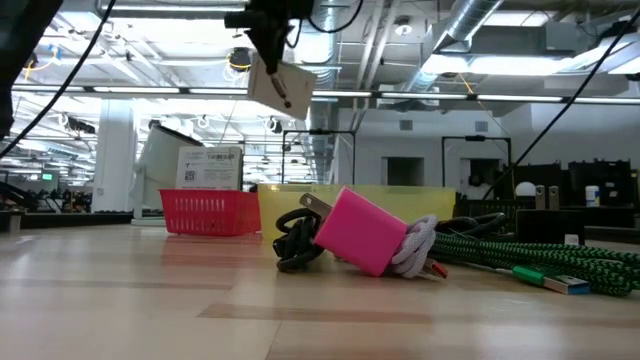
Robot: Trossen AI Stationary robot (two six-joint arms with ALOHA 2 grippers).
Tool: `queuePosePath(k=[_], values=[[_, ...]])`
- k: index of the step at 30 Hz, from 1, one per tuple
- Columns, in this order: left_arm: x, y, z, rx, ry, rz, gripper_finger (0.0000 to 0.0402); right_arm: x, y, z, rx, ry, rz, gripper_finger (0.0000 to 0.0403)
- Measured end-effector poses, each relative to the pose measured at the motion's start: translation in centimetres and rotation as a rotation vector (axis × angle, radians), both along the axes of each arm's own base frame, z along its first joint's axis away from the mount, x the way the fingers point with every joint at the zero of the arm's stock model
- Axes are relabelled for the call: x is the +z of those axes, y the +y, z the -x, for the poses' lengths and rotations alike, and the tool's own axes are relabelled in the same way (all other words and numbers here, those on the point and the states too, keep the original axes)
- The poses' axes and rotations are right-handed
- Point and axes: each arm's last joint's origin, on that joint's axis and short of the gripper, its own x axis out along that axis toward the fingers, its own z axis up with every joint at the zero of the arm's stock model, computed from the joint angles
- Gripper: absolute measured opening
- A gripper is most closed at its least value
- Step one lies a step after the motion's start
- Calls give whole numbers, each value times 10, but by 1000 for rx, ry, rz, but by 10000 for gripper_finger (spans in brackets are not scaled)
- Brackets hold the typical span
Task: Pick and place items into bin
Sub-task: Put the card reader box into the red bin
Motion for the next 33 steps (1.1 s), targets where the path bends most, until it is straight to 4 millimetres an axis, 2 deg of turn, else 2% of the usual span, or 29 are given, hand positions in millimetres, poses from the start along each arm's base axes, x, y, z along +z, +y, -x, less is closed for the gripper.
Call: queuePosePath(k=[5, 13, 17, 24, 33], values=[[-13, 14, 5, 57, 26, 55, 45, 0, 0, 0, -1, -1, -1, 71], [-38, 24, 32, 108, 117, 190, 45, 0, 0, 0, -5, -4, -6, 71], [-52, 20, 42, 119, 174, 218, 45, 0, 0, 0, -6, -5, -7, 71], [-77, 5, 43, 98, 264, 252, 45, 0, 0, 0, -12, -10, -12, 71], [-82, -15, 39, 34, 294, 249, 45, 0, 0, 0, -12, -10, -12, 71]])
